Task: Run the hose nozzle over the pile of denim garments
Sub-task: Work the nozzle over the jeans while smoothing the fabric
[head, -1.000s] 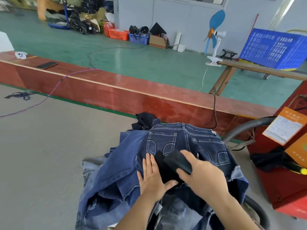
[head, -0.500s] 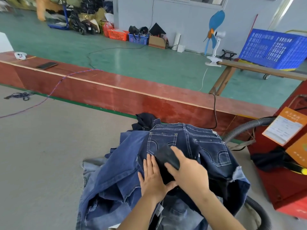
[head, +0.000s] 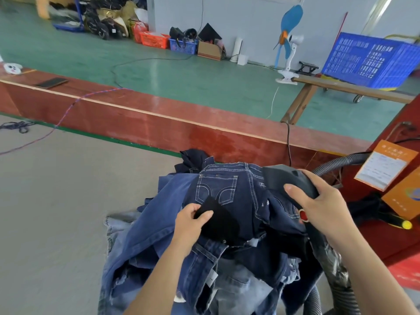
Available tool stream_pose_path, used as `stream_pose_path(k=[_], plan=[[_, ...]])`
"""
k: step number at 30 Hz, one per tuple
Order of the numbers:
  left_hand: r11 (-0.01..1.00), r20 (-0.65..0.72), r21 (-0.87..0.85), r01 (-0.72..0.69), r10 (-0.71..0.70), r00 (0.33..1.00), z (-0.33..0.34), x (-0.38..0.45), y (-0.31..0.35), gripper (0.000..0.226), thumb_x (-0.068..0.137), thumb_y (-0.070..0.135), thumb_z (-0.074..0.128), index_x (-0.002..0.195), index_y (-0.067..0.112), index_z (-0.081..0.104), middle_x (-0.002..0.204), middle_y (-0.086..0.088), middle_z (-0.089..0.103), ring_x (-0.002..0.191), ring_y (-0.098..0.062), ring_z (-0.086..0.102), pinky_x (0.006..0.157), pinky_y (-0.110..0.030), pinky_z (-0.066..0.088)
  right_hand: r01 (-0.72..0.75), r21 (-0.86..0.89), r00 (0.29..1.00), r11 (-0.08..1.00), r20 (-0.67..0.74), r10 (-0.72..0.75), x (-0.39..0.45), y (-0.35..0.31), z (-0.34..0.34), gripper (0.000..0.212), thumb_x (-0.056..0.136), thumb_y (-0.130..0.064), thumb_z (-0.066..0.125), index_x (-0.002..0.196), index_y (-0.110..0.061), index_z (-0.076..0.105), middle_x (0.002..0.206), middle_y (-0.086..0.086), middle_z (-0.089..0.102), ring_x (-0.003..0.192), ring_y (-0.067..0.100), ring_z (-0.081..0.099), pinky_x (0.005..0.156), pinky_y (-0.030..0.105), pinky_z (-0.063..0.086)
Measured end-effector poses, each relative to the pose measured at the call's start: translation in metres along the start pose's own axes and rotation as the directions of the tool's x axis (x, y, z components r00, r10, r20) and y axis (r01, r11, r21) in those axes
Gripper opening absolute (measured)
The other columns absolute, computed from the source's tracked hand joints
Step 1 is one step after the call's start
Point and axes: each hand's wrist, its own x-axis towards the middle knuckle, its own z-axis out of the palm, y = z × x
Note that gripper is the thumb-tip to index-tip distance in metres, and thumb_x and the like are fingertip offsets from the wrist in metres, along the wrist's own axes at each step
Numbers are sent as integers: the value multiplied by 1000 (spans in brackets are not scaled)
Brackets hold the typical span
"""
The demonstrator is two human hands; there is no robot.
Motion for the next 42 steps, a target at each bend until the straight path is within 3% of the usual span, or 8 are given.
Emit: stream_pose_path(k=[4, 8, 12, 14, 17, 20, 35, 42], plan=[[995, -13, -93, 33, -35, 999, 4, 0, 2, 0, 91, 13, 65, 91, 13, 65, 90, -1, 70, 78, -7, 62, 60, -11, 46, 27, 70, 1000, 997, 0, -28, 3, -3, -1, 51, 75, -51, 68, 123, -39, 58, 96, -20, 66, 95, 19, 65, 89, 47, 52], [996, -22, -80, 49, -51, 998, 10, -7, 1, 38, 84, 15, 74, 116, 16, 53, 114, 0, 63, 103, -13, 60, 83, -22, 50, 82, 9, 990, 997, 115, -83, 2, -3, 4, 45, 78, -49, 68, 122, -45, 56, 86, -23, 67, 77, 9, 67, 73, 33, 54], [853, -291, 501, -146, 324, 900, 22, -22, 1, 61, 76, 30, 81, 128, 18, 53, 126, 4, 53, 122, -22, 44, 97, -47, 35, 167, -226, 946, 960, 311, -91, -10, -11, 21, 41, 80, -58, 62, 117, -59, 45, 72, -16, 64, 51, 8, 62, 60, 26, 50], [730, -209, 640, -240, 465, 860, 27, -24, 2, 51, 83, 36, 74, 125, 10, 61, 136, -8, 53, 131, -31, 42, 102, -49, 32, 242, -383, 919, 892, 386, -84, -18, -13, 32, 48, 81, -63, 57, 125, -57, 39, 81, -18, 62, 58, 7, 58, 64, 26, 48], [576, 60, 806, -136, 149, 987, 38, -24, -7, 90, 92, 66, 35, 154, 7, 6, 163, -7, -3, 149, -23, -8, 118, -48, 0, 322, -499, 898, 805, 430, -92, -26, -11, 43, 52, 85, -63, 52, 132, -52, 35, 102, -16, 65, 89, 15, 63, 70, 29, 45], [590, 106, 805, -56, -50, 993, 39, -22, -17, 114, 74, 86, 21, 148, 11, -25, 155, -1, -32, 144, -19, -27, 116, -53, -7, 353, -538, 886, 766, 456, -88, -29, -6, 46, 50, 87, -61, 49, 133, -52, 32, 106, -13, 65, 98, 19, 62, 70, 30, 45], [559, 91, 828, -45, -54, 994, 42, -24, -22, 117, 79, 79, 39, 134, 11, -38, 147, 0, -42, 141, -18, -33, 116, -53, -9, 434, -637, 891, 637, 409, -198, -33, -6, 97, 57, 93, -52, 44, 144, -41, 21, 79, -5, 62, 74, 18, 65, 48, 27, 33], [557, 114, 829, -46, -89, 989, 39, -25, -19, 124, 75, 83, 42, 140, 10, -34, 143, 2, -44, 138, -17, -35, 116, -52, -9, 335, -420, 939, 844, 222, -262, -17, -30, 97, 57, 89, -58, 49, 141, -49, 27, 96, -7, 70, 86, 21, 66, 59, 27, 37]])
